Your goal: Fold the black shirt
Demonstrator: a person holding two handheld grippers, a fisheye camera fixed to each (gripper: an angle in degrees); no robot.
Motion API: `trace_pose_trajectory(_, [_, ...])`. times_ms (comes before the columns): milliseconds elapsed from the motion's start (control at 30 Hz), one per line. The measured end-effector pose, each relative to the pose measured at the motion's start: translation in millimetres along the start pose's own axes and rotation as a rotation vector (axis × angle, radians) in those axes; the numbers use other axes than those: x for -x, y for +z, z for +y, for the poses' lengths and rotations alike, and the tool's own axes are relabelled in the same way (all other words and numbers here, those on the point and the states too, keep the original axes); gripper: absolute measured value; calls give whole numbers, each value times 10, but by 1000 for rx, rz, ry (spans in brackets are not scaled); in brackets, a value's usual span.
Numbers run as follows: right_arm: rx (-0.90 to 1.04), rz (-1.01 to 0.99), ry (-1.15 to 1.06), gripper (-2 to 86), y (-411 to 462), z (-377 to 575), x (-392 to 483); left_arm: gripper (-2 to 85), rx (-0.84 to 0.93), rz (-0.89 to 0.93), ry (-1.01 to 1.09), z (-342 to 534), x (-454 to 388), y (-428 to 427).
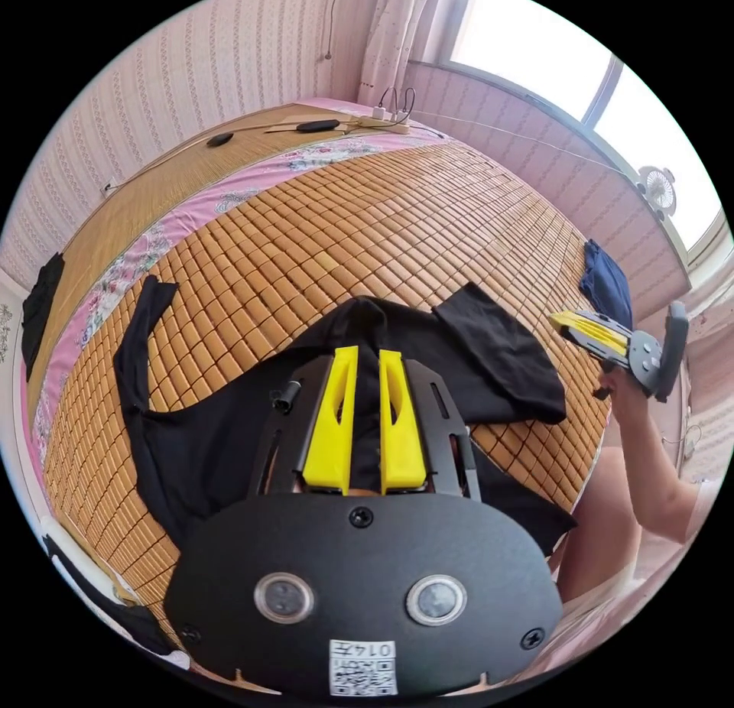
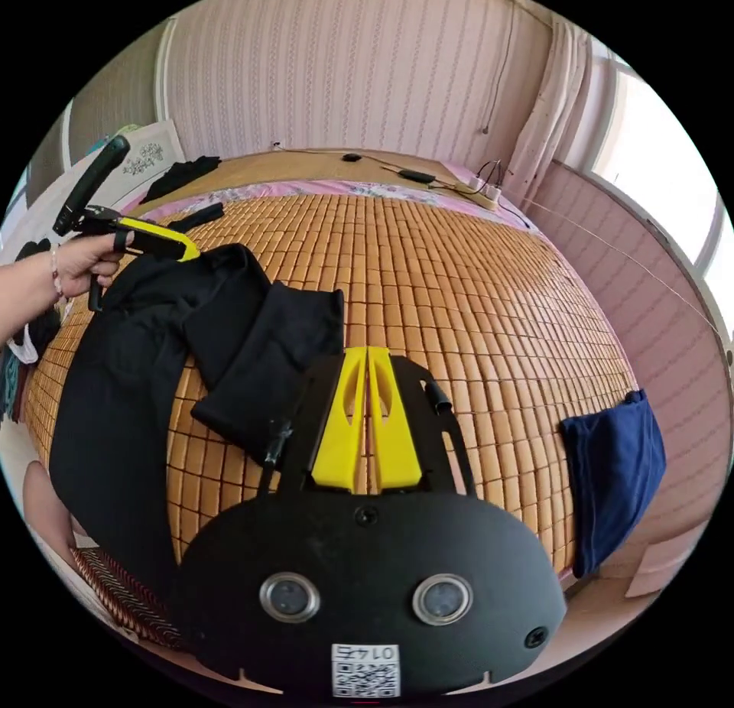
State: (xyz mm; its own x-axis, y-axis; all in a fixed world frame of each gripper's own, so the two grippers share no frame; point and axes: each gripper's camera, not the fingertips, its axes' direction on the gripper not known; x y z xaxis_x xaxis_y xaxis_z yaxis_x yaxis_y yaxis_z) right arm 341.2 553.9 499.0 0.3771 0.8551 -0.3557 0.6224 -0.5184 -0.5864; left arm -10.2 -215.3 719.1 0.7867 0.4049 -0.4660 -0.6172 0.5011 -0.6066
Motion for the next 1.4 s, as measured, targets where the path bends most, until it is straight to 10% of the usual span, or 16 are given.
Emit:
trace_pose_trajectory(100, [-65,113,157,6,-260,440,-554,58,22,-2,25,-277,-99,137])
trace_pose_trajectory(300, [-21,-278,-23,85,316,288,-407,64,91,-44,-33,-642,-225,547])
trace_pose_trajectory(567, [88,-112,-310,4,713,476,-47,1,140,-144,47,-863,-579,862])
trace_pose_trajectory(967, [-68,-180,363,59,212,1519,-2343,-10,103,-213,-38,-1173,-670,978])
trace_pose_trajectory(1400, [200,85,7,4,1022,1002,-1677,-10,132,-274,8,-1449,-924,1213])
